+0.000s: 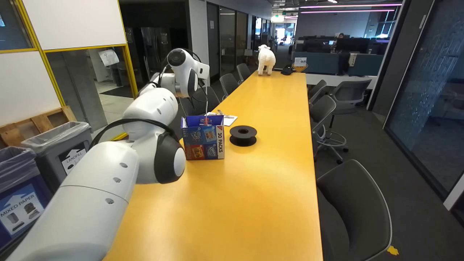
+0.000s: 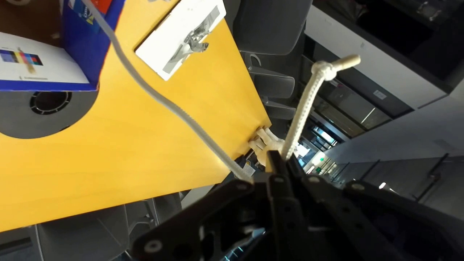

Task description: Put the ropes inside the box.

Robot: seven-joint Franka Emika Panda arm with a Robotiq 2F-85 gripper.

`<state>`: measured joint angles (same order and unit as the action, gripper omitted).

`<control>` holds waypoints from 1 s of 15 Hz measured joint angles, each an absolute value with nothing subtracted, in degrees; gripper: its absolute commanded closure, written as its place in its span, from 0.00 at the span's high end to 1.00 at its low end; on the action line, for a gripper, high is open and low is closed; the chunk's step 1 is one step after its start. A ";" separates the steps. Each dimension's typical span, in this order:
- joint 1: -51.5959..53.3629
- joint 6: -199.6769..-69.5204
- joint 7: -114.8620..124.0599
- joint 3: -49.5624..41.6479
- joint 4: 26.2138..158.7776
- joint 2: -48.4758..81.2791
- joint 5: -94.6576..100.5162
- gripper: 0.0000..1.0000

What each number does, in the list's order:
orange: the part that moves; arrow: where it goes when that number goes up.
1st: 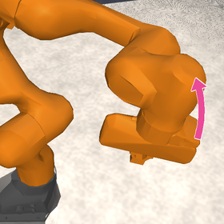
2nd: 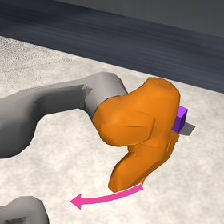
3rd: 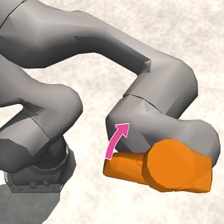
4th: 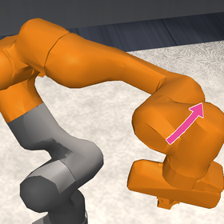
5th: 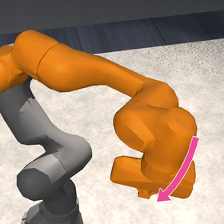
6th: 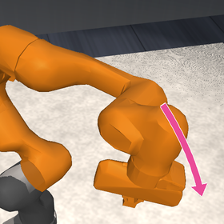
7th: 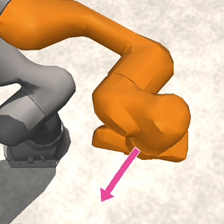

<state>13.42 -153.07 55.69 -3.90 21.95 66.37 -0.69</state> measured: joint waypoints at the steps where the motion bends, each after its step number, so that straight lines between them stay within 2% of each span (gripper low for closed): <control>1: 13.40 -153.05 55.56 -3.89 22.27 66.47 -0.69 0.01; 6: 12.88 -150.93 52.72 -2.01 25.82 67.64 -1.57 0.01; 11: 11.23 -140.30 47.52 1.62 26.17 70.34 -3.90 0.01; 15: 10.37 -137.30 46.57 1.69 26.18 71.75 -3.93 0.01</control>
